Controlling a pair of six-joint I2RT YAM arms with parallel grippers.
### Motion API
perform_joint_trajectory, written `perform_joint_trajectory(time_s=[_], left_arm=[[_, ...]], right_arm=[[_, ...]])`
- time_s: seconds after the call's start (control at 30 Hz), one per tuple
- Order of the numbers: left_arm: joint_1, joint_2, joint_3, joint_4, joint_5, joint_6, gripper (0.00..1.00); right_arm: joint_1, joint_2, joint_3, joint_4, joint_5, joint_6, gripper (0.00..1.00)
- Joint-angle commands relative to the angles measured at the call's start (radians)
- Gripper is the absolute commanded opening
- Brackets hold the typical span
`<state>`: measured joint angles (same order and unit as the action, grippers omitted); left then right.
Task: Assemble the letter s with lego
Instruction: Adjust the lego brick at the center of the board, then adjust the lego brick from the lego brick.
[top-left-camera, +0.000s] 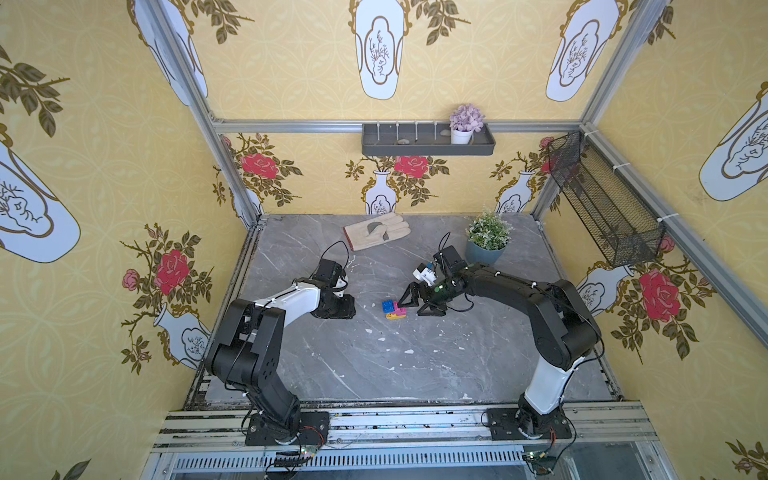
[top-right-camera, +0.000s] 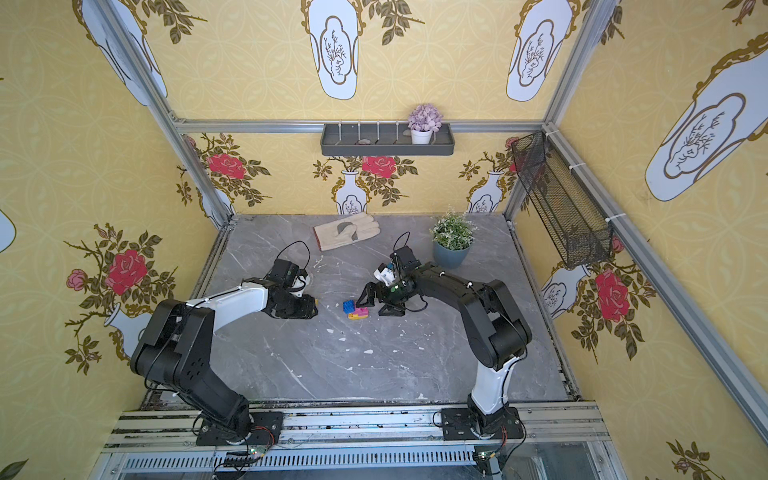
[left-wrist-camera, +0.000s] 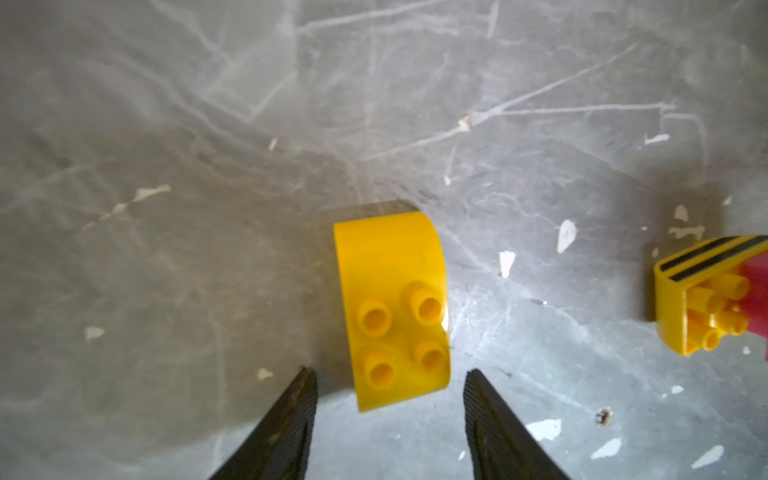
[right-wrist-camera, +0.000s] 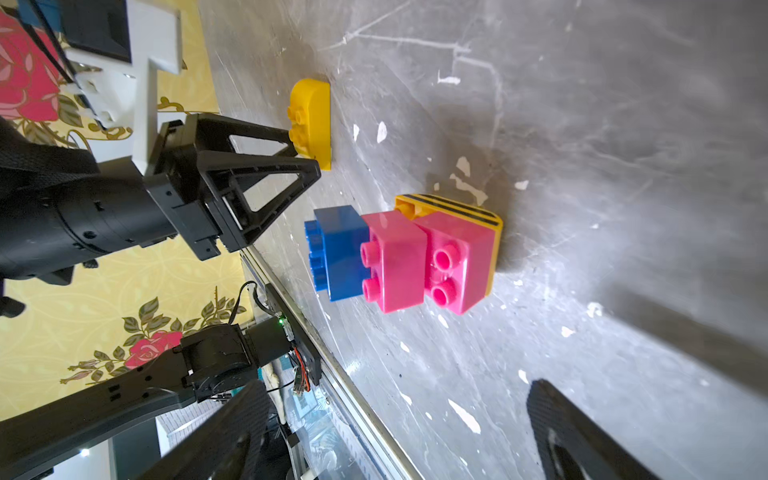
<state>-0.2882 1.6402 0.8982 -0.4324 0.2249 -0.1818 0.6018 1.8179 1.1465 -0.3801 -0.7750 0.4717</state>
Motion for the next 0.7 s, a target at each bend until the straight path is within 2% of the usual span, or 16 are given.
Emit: perform_joint_trajectory(time_s=[0.0, 0.23, 0.67], left_arm=[[-0.002, -0.040, 0.017, -0.039, -0.004, 0.003, 0.61], [0.000, -0.132, 0.042, 0.012, 0.132, -0.058, 0.64], [-0.005, -0.141, 0.045, 0.098, 0.270, -0.109, 0.64]], right_arm=[[0.002, 0.017, -0.010, 0.079, -0.018, 0.018, 0.98], [-0.006, 0.034, -0.066, 0.200, -0.031, 0.061, 0.94], [-0.020, 0.069, -0.142, 0.375, -0.057, 0.121, 0.93]])
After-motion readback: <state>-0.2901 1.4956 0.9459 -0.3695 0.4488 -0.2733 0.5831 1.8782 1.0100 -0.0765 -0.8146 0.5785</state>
